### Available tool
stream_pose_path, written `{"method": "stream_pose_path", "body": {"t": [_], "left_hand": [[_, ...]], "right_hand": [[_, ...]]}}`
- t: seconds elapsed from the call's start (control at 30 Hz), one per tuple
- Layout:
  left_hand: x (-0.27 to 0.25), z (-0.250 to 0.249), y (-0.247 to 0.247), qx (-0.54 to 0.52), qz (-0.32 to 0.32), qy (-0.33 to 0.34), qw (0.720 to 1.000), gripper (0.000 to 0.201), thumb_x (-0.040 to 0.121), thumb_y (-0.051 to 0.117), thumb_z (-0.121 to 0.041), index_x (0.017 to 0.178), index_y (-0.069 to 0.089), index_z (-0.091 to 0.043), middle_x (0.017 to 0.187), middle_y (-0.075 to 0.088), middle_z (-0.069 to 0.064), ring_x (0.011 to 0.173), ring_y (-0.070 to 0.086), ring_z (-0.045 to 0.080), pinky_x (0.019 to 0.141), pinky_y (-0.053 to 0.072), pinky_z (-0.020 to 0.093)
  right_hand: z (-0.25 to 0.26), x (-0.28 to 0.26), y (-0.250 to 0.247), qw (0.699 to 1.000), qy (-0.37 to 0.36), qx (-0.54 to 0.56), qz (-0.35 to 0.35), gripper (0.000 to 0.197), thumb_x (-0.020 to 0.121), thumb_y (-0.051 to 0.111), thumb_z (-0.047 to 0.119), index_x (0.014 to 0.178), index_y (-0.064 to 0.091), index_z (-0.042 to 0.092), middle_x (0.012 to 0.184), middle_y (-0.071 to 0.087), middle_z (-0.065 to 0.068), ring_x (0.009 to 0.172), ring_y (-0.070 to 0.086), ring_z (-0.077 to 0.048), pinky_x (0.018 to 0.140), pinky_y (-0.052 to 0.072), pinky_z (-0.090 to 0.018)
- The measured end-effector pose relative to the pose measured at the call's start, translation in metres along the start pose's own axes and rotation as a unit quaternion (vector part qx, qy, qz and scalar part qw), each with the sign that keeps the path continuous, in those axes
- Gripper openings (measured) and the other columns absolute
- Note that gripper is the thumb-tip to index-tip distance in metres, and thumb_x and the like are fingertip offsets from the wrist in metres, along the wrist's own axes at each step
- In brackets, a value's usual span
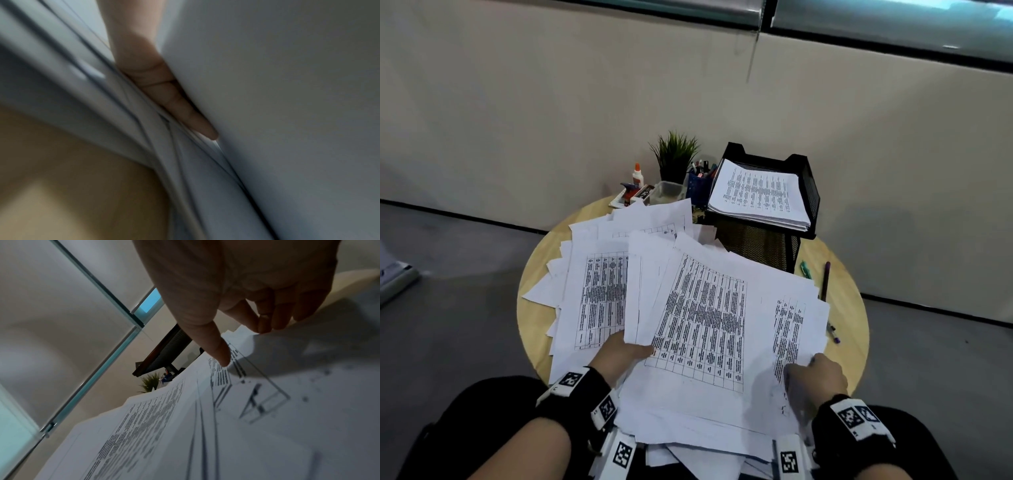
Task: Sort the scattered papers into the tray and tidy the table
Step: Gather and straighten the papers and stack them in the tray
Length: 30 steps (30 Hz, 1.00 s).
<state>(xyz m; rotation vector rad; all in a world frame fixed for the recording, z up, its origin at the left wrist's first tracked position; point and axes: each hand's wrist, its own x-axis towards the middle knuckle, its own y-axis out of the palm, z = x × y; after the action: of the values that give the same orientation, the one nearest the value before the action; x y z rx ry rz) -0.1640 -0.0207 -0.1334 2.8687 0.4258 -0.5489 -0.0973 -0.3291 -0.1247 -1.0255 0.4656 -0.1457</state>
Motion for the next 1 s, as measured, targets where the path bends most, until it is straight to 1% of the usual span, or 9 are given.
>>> {"method": "stream_pose_path", "body": {"t": [0.2,0.37,0.47,0.57,0.63,0.73,0.8,0.9,1.0], "left_hand": [[0.004,0.004,-0.004,0.013,-0.005,-0.012,1.000,0.039,0.081,0.062,0.012,0.119,0.055,0.007,0.112,0.065,0.018,0.098,0.061,0.025,0.093,0.042,0.030],[0.006,0.006,-0.005,0.001,0.005,-0.020,1.000,0.041,0.081,0.061,0.012,0.121,0.056,0.005,0.117,0.064,0.019,0.108,0.060,0.029,0.096,0.041,0.032],[0.006,0.006,-0.006,-0.012,0.004,-0.020,1.000,0.038,0.081,0.063,0.010,0.117,0.058,0.002,0.115,0.066,0.016,0.108,0.060,0.028,0.096,0.040,0.031],[0.004,0.004,-0.002,-0.023,0.022,-0.016,0.999,0.038,0.079,0.064,0.010,0.115,0.060,0.000,0.111,0.068,0.014,0.104,0.062,0.025,0.090,0.044,0.030],[0.002,0.002,0.002,-0.032,0.047,-0.008,0.998,0.040,0.075,0.070,0.006,0.113,0.061,-0.002,0.101,0.072,0.008,0.096,0.065,0.019,0.080,0.048,0.024],[0.002,0.002,0.010,0.023,0.079,0.014,0.997,0.059,0.046,0.088,-0.027,0.100,0.066,-0.016,0.091,0.073,-0.005,0.088,0.068,0.010,0.070,0.051,0.014],[0.000,0.003,0.015,0.096,0.071,0.030,0.992,0.045,0.062,0.084,-0.028,0.102,0.065,-0.018,0.097,0.071,-0.004,0.096,0.065,0.016,0.073,0.051,0.014],[-0.001,0.005,0.017,0.131,0.031,0.056,0.989,0.026,0.085,0.068,-0.015,0.111,0.064,-0.015,0.105,0.070,-0.001,0.100,0.065,0.015,0.090,0.051,0.027],[-0.003,-0.002,0.009,0.139,-0.060,0.102,0.983,0.013,0.088,0.061,-0.006,0.088,0.065,-0.018,0.086,0.070,-0.002,0.080,0.067,0.008,0.074,0.052,0.015]], "right_hand": [[0.004,0.006,-0.004,0.996,-0.024,0.073,0.035,0.028,0.062,0.070,0.027,0.071,0.051,0.009,0.076,0.059,-0.013,0.070,0.053,-0.026,0.061,0.043,-0.032],[0.003,-0.001,-0.007,0.988,-0.127,0.018,-0.086,0.018,0.087,0.056,0.014,0.104,0.060,0.009,0.110,0.060,-0.015,0.105,0.052,-0.035,0.075,0.034,-0.033],[0.008,-0.010,-0.007,0.969,-0.106,0.223,-0.010,0.009,0.093,0.050,0.007,0.100,0.055,0.006,0.100,0.062,-0.014,0.092,0.056,-0.030,0.068,0.037,-0.031],[0.007,-0.009,0.001,0.902,-0.044,0.421,0.082,0.034,0.086,0.066,0.023,0.114,0.059,0.007,0.115,0.067,-0.014,0.101,0.064,-0.031,0.092,0.049,-0.043],[0.006,-0.013,-0.001,0.882,-0.023,0.448,0.147,0.047,0.080,0.074,0.029,0.118,0.061,0.004,0.112,0.069,-0.016,0.101,0.066,-0.035,0.096,0.048,-0.049],[0.007,-0.022,-0.004,0.875,-0.040,0.424,0.230,0.041,0.069,0.079,0.006,0.104,0.065,-0.008,0.096,0.070,-0.028,0.087,0.068,-0.041,0.084,0.054,-0.050],[0.007,-0.025,-0.001,0.884,-0.052,0.405,0.228,0.056,0.055,0.076,0.004,0.106,0.060,-0.013,0.097,0.066,-0.035,0.084,0.066,-0.043,0.085,0.052,-0.057],[0.006,-0.024,0.003,0.884,-0.061,0.414,0.208,0.055,0.053,0.068,0.004,0.105,0.059,-0.011,0.095,0.067,-0.035,0.082,0.065,-0.044,0.084,0.051,-0.061],[0.005,-0.024,0.001,0.856,-0.061,0.474,0.196,0.055,0.055,0.064,-0.008,0.110,0.055,-0.012,0.100,0.064,-0.034,0.091,0.062,-0.044,0.092,0.047,-0.057]]}}
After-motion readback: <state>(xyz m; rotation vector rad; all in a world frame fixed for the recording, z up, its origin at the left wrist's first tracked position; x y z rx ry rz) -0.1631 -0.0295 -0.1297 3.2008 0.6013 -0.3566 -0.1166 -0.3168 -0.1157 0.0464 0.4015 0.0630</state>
